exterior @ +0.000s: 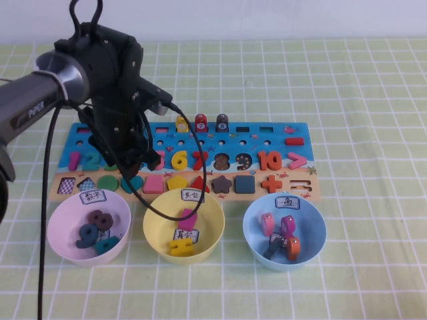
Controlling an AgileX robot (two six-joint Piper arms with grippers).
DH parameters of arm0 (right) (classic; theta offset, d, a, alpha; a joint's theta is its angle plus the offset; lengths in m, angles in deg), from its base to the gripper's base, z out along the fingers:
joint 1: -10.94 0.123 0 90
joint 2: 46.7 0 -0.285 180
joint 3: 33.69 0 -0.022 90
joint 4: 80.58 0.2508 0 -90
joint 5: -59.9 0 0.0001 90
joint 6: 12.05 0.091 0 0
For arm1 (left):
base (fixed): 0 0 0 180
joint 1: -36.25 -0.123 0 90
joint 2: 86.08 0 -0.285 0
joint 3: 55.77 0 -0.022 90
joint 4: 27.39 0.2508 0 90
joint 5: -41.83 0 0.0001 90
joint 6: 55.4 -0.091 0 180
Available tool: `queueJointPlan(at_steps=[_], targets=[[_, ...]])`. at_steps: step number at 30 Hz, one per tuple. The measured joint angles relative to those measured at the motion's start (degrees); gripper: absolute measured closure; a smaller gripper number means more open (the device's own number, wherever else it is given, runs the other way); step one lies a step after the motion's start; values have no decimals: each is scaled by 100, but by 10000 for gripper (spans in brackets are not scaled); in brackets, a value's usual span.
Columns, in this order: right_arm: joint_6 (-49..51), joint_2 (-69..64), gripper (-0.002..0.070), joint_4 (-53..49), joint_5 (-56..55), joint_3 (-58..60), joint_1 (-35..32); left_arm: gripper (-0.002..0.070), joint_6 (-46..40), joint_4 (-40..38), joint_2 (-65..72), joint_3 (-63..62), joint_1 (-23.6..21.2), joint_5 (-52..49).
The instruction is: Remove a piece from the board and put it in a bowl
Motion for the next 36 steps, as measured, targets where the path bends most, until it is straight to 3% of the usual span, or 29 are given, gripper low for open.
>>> queueJointPlan(at_steps=[9, 15, 25, 33, 36], targets=[[0, 0, 694, 0, 0, 0, 0, 363, -460, -269, 0, 0, 0, 0], [0, 0, 694, 0, 0, 0, 0, 363, -1484, -425, 0, 0, -82, 0], [0, 0, 694, 0, 0, 0, 0, 363, -2955, -518, 0, -9, -602, 79], [0, 0, 694, 0, 0, 0, 0, 363, -3867, -1570, 0, -9, -618, 48], [0, 0, 694, 0, 0, 0, 0, 363, -3964, -1626, 0, -9, -608, 48]])
